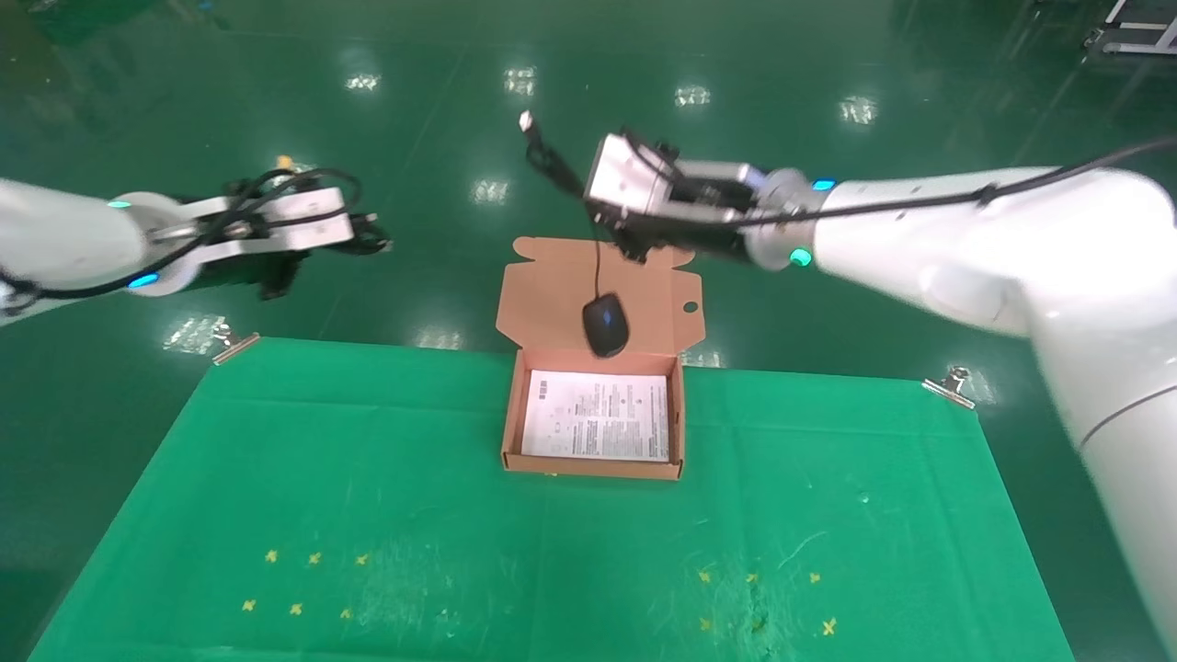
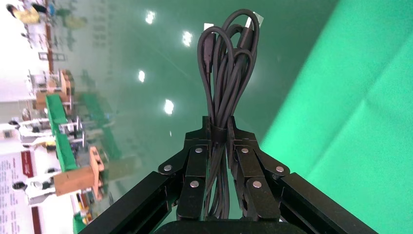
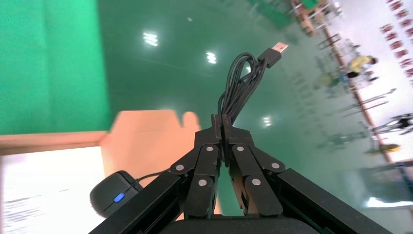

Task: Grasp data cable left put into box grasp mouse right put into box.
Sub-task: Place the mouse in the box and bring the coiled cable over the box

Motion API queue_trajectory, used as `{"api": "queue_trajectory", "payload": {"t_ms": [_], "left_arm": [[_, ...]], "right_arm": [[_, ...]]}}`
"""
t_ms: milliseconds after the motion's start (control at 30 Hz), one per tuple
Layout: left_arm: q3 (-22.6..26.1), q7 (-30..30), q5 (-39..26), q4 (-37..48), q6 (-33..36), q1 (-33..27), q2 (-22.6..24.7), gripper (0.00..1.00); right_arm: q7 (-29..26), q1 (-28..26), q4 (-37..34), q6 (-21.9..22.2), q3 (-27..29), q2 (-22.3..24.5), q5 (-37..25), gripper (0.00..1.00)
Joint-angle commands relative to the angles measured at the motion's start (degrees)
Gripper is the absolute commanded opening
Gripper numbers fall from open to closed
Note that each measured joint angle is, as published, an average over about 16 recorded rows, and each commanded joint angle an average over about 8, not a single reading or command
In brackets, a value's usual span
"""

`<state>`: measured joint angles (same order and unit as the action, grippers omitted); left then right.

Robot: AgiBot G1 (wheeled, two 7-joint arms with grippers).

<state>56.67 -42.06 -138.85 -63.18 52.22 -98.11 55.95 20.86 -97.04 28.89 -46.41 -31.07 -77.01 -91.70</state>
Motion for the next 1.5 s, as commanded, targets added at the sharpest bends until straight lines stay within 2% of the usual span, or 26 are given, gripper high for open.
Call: {"api": "queue_trajectory", "payload": {"t_ms": [33,233,467,700,733,933,967,1000,1300,1500], "left_arm": [[0.0,-1.26,-0.35,-2.52,2.17,0.26,-1.43,0.0],[-0.04,-3.76,-2.0,-5.74,3.8,0.9,-2.26,0.0],[-0.06,-4.79,-2.79,-6.83,4.29,1.2,-2.45,0.0],[-0.07,-5.08,-3.01,-7.14,4.43,1.29,-2.5,0.0],[-0.07,-5.09,-3.03,-7.15,4.43,1.29,-2.5,0.0],[-0.07,-5.13,-3.09,-7.31,4.55,1.33,-2.56,0.0],[-0.07,-5.13,-3.09,-7.31,4.55,1.33,-2.56,0.0],[-0.07,-5.13,-3.1,-7.33,4.57,1.34,-2.57,0.0],[0.07,-4.66,-2.15,-6.8,3.83,1.9,-1.82,0.0],[0.86,-2.53,-0.58,-3.8,0.64,3.4,0.96,0.0]], "right_arm": [[0.24,0.62,-0.66,-0.12,-0.4,-0.38,0.03,0.0],[-2.71,3.74,0.29,0.97,-3.68,-1.01,2.02,0.0],[-6.75,6.21,-0.96,5.21,-8.79,-1.08,3.53,0.0],[-7.58,6.72,-2.45,7.51,-13.44,-1.09,4.57,0.01],[-7.52,6.7,-2.51,7.59,-14.03,-1.09,4.74,0.07],[-6.69,6.77,-2.55,7.93,-16.64,-1.11,5.55,0.82],[-6.65,6.77,-2.52,7.91,-16.71,-1.1,5.58,0.93],[-6.58,6.8,-2.48,7.92,-16.85,-1.06,5.66,1.0],[-7.03,7.34,-0.3,7.64,-17.71,0.26,6.34,1.0],[-7.89,7.06,1.19,7.67,-17.9,1.92,6.54,1.0]]}}
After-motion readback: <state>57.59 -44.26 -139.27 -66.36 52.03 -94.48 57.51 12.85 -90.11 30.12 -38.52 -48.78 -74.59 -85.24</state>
